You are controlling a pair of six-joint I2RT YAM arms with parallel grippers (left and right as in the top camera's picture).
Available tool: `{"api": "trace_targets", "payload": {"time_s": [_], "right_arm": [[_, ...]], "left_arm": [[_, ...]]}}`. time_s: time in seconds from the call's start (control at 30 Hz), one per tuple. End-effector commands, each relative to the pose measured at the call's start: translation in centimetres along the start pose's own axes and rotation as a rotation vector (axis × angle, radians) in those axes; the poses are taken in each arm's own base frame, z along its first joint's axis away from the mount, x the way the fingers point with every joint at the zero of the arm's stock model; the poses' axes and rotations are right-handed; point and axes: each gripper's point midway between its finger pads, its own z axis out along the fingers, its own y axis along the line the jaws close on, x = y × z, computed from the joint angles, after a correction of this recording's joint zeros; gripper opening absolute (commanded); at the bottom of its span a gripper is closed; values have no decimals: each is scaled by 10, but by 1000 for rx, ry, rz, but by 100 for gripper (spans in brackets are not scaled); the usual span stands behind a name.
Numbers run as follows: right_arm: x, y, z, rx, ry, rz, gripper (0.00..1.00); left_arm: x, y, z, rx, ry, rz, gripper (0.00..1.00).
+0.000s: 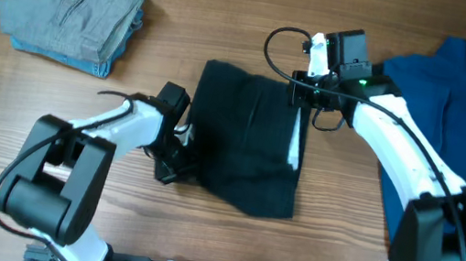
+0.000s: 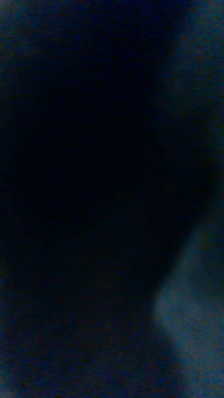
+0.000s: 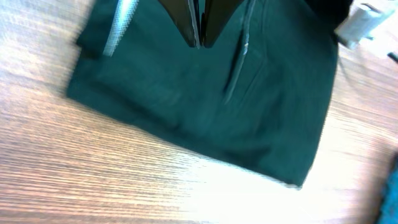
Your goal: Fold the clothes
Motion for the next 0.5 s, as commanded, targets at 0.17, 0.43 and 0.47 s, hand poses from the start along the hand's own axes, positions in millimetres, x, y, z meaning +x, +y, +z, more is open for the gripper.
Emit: {"api": "trace_targets", "payload": {"time_s": [0.17,0.43,0.47], "right_arm": [[74,-46,76,100,287,124,5],[33,-9,16,0,190,-17,7],[25,-16,10,56,153,-24,11]], "left_arm": [[-161,14,-80,23,-595,-63,5],[-91,-54,-72,273,-220,146,33],[-74,-59,-60,247,-161,156,59]]}}
